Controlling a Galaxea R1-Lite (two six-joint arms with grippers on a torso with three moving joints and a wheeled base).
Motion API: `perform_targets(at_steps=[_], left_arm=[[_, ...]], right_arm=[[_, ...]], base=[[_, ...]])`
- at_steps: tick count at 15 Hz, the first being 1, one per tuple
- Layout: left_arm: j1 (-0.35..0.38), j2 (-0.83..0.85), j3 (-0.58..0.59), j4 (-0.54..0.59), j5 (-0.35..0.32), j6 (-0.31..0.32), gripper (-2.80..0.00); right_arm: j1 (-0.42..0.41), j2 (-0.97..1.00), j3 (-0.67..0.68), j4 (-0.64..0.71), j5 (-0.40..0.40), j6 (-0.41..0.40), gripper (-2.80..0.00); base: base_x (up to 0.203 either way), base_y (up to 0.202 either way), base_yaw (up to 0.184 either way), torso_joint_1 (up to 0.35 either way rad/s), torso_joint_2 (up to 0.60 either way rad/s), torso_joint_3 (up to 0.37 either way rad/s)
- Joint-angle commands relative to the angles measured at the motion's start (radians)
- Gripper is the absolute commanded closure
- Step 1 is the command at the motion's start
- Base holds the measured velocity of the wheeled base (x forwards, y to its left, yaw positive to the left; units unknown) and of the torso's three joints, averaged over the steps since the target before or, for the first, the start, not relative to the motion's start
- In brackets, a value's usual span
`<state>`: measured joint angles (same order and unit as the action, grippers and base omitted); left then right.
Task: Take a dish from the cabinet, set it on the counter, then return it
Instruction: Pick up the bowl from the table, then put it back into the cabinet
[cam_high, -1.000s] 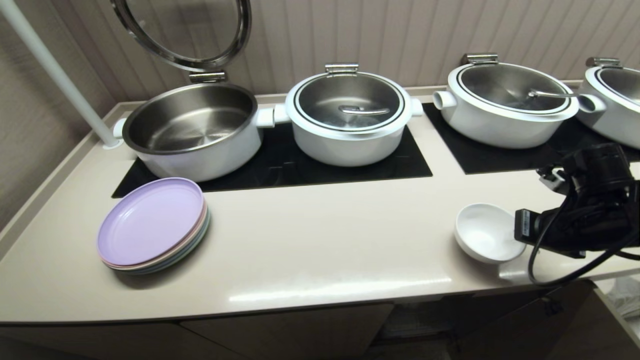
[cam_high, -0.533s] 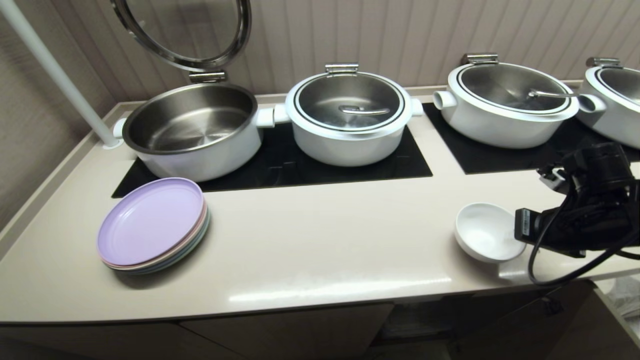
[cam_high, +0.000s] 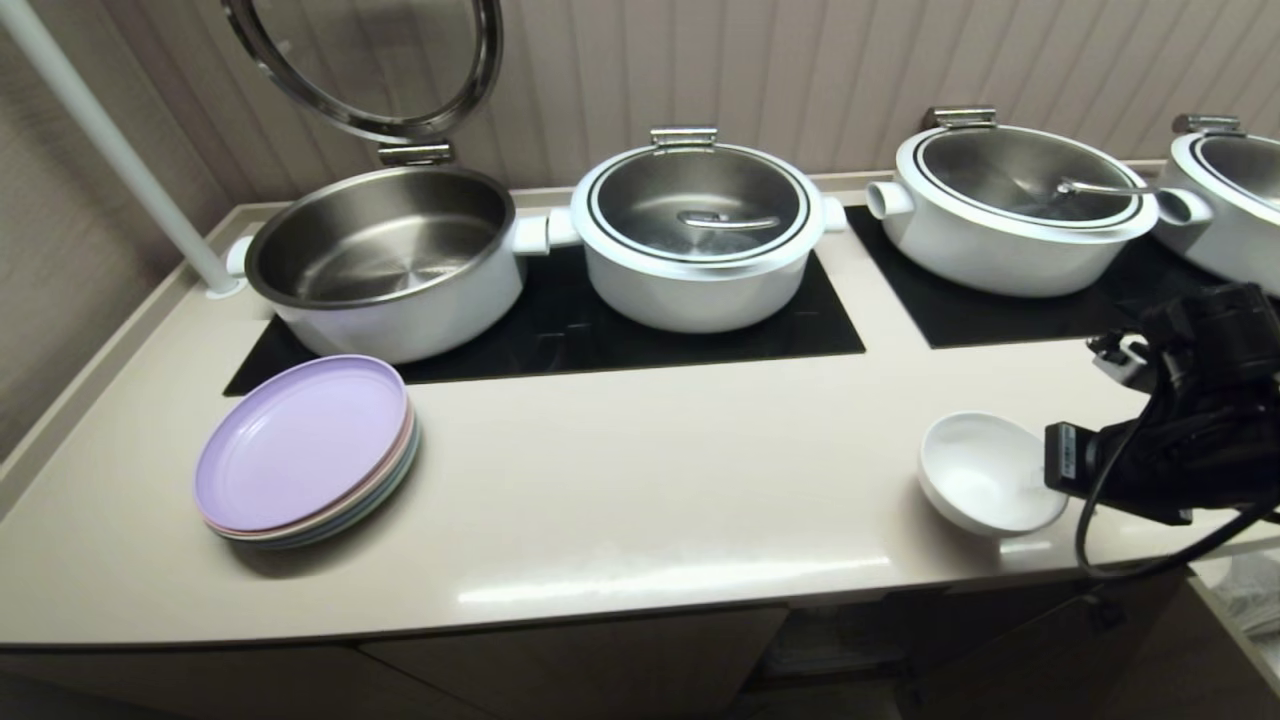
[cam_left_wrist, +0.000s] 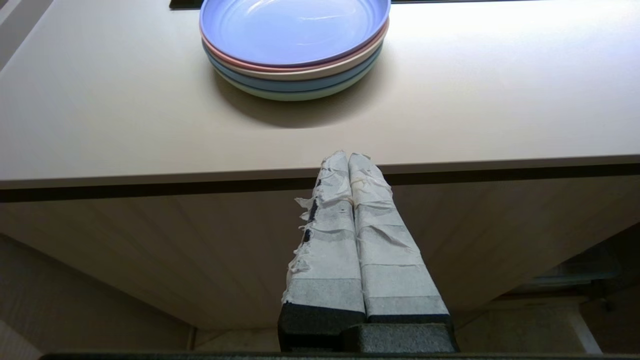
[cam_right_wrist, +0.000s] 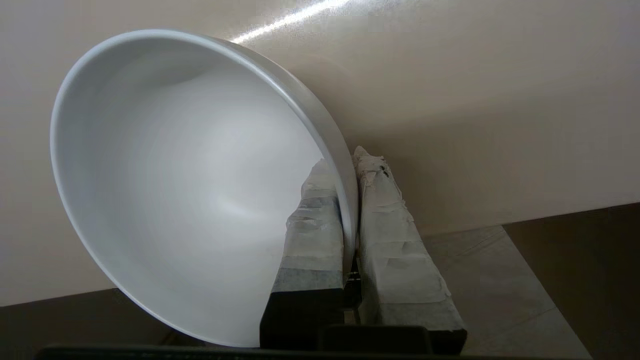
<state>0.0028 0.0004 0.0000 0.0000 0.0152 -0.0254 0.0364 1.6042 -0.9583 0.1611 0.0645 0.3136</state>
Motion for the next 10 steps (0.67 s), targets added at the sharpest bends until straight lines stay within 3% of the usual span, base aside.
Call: perform_targets(at_steps=[1,10], left_arm=[[0.000,0.000,0.000,0.000,0.000,-0.001,0.00],[0.000,0.000,0.000,0.000,0.000,-0.001,0.00]], right_arm=[[0.000,-0.039,0.003,0.016,0.002,0.002,0.00],[0.010,-0.178,0.092,0.072,0.032,0.002,0.00]], base=[[0.000,0.000,0.000,0.000,0.00,0.000],[0.000,0.000,0.000,0.000,0.00,0.000]])
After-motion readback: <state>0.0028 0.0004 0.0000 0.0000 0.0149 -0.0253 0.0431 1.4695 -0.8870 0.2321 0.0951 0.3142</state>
